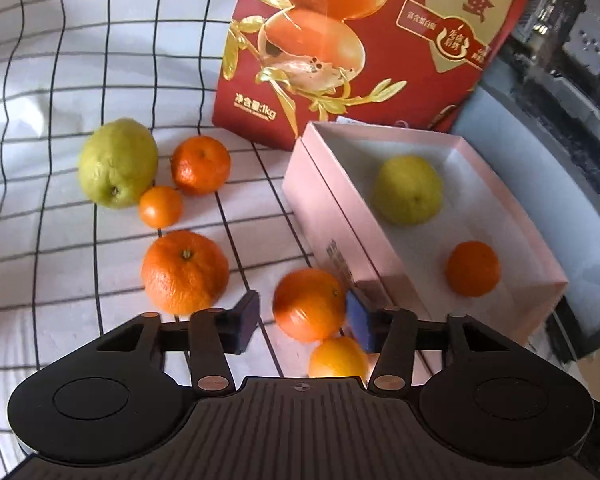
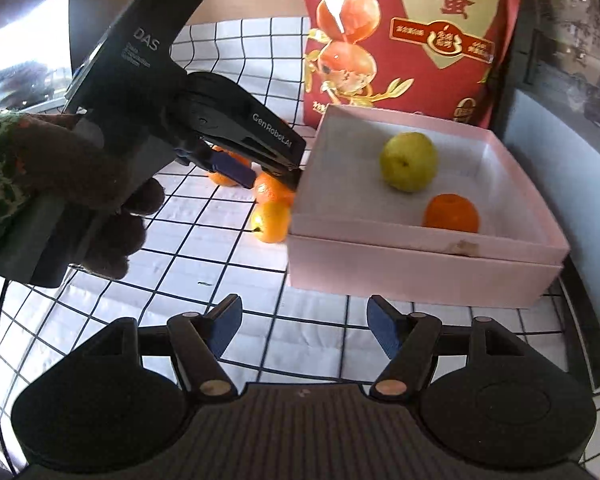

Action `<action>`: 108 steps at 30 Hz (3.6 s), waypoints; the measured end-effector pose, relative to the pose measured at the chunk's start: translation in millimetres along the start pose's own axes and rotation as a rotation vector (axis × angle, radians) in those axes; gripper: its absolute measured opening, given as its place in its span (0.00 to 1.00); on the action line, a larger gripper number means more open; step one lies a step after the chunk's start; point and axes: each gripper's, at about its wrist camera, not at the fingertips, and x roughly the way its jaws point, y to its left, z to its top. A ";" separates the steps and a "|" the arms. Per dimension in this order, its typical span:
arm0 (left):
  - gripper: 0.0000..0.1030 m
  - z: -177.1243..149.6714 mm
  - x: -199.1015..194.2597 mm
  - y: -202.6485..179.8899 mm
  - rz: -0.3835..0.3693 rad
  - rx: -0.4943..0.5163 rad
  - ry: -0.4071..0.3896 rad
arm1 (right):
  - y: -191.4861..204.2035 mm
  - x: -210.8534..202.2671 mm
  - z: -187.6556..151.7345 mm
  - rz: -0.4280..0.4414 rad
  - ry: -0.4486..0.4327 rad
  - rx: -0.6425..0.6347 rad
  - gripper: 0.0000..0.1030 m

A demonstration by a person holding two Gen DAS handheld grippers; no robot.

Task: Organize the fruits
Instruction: 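Move both grippers back over the table toward the remaining mandarins, then grasp a mandarin with the right gripper while the left gripper grasps another mandarin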

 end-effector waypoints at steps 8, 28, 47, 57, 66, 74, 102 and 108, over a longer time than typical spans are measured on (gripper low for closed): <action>0.21 -36.9 -53.5 45.1 0.083 0.001 -0.027 | 24.5 26.2 14.1 0.021 -0.027 -0.056 0.65; 0.24 -89.9 -122.0 110.7 0.152 -0.188 -0.154 | 101.6 69.2 60.6 -0.035 -0.115 -0.373 0.47; 0.24 -81.4 -130.1 114.3 0.171 -0.206 -0.188 | 83.0 104.8 92.7 0.101 0.035 -0.177 0.46; 0.24 -29.4 -93.3 77.7 0.209 -0.059 -0.168 | 45.7 16.8 7.8 0.067 0.039 -0.224 0.46; 0.26 -25.7 -80.1 61.9 0.230 0.004 -0.114 | 12.6 12.2 -12.3 0.014 0.053 -0.099 0.47; 0.26 -42.9 -99.5 61.4 0.228 -0.007 -0.237 | 7.2 28.4 -21.0 -0.027 -0.043 -0.038 0.78; 0.31 -106.2 -69.7 71.9 0.008 0.382 -0.178 | 23.0 46.5 -14.4 -0.463 -0.042 0.334 1.00; 0.31 -107.8 -71.4 80.6 -0.037 0.372 -0.207 | 41.8 49.8 -8.8 -0.586 -0.043 0.245 1.00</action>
